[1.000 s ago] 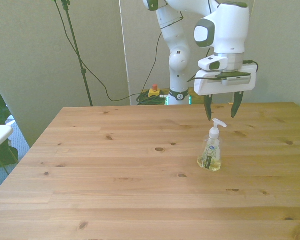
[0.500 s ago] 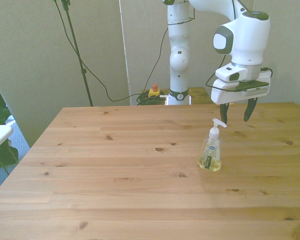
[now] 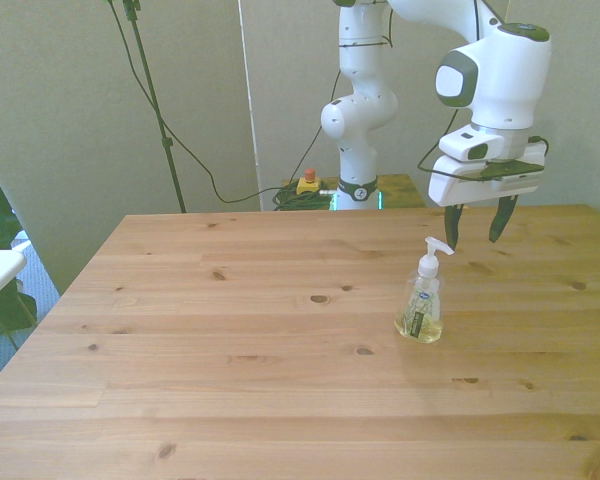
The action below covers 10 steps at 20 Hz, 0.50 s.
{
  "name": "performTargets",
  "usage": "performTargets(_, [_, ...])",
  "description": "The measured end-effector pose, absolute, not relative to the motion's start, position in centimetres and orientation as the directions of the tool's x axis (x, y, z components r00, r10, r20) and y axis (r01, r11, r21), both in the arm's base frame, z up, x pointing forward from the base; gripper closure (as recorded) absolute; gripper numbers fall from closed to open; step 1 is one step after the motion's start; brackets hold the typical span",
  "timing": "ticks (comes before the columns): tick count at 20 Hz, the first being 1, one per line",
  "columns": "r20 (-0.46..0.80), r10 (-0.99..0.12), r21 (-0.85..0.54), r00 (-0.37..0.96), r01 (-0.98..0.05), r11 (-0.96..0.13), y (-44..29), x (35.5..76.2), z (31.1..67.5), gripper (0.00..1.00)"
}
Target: Stand the sanitizer
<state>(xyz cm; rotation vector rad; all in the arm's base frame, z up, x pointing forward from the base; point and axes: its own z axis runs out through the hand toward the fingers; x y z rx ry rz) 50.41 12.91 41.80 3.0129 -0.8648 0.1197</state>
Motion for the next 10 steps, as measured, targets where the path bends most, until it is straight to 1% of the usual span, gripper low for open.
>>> performTargets(6, [0.111, -0.597, -0.024, 0.794, -0.599, -0.801, 9.2, 47.5, 43.7, 0.00])
performTargets(10, [0.118, -0.628, -0.024, 0.769, -0.630, -0.776, 7.8, 45.6, 44.3, 0.00])
